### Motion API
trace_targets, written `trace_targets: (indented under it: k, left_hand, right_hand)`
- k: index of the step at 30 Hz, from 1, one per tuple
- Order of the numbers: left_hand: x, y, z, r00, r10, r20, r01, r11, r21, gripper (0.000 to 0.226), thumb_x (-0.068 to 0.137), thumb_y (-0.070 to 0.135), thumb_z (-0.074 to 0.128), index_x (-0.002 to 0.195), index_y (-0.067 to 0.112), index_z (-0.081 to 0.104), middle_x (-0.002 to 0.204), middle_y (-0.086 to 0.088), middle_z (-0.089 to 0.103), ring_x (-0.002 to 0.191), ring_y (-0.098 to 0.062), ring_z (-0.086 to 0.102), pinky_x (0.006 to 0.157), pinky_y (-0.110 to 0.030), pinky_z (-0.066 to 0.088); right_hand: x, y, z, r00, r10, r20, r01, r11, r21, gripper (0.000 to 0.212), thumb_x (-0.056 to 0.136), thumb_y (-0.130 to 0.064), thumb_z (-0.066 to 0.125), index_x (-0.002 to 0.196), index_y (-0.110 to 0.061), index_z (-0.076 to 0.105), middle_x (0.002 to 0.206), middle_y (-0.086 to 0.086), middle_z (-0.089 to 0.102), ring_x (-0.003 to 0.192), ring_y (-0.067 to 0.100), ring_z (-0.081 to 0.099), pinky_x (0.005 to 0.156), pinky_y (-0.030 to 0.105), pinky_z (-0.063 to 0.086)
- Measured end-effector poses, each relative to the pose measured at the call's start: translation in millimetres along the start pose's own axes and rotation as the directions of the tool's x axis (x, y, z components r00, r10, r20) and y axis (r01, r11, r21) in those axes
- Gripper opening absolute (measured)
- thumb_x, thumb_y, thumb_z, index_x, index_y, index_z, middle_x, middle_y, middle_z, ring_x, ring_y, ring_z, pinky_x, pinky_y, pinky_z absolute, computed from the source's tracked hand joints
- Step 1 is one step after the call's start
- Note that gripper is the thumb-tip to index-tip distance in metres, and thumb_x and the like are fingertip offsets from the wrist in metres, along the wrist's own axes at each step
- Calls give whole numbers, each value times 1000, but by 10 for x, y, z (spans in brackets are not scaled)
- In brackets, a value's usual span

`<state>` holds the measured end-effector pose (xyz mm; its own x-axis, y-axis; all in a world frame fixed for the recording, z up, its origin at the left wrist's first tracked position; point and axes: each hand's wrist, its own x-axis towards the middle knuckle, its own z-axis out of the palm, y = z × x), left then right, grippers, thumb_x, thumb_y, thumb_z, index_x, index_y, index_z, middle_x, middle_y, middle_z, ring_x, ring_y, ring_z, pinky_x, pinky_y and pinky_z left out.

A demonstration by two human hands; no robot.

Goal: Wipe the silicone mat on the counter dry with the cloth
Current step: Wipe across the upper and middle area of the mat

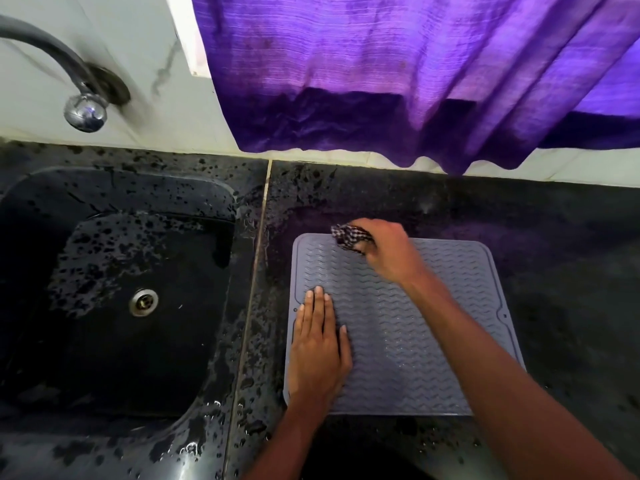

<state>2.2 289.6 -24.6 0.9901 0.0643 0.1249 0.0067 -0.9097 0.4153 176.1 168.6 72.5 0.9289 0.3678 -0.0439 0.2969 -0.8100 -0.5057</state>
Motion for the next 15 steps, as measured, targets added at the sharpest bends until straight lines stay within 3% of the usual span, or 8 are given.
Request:
trace_targets:
  k: [4,8,15]
  left_hand:
    - [-4,-1,23,1000,4,-12,-4,1000,-3,60,99,32,38,147,-4,44,158,-19,36,149,-31,32,119,-44,24]
    - [10,-9,43,1000,12,-15,-12,1000,-14,60,98,31,39,148,-3,43,159,-18,36,149,-31,31,119,-45,24]
    - [7,-5,22,1000,21,9,-21,1000,5,61,98,31,39,149,-2,41,160,-18,35,150,-31,30,119,-45,23]
  right_hand:
    - [-42,266,60,996,61,66,-55,995,-88,34,84,-7,66,113,-23,65,103,5,69,99,28,64,83,39,51]
    - [-50,218,245,999,47,-9,-48,995,-92,36,82,-8,67,114,-26,65,103,3,71,100,28,64,81,39,51]
    - [103,-10,449,1000,-5,20,4,999,32,34,81,-8,65,106,-31,65,99,-5,73,100,20,66,76,39,53]
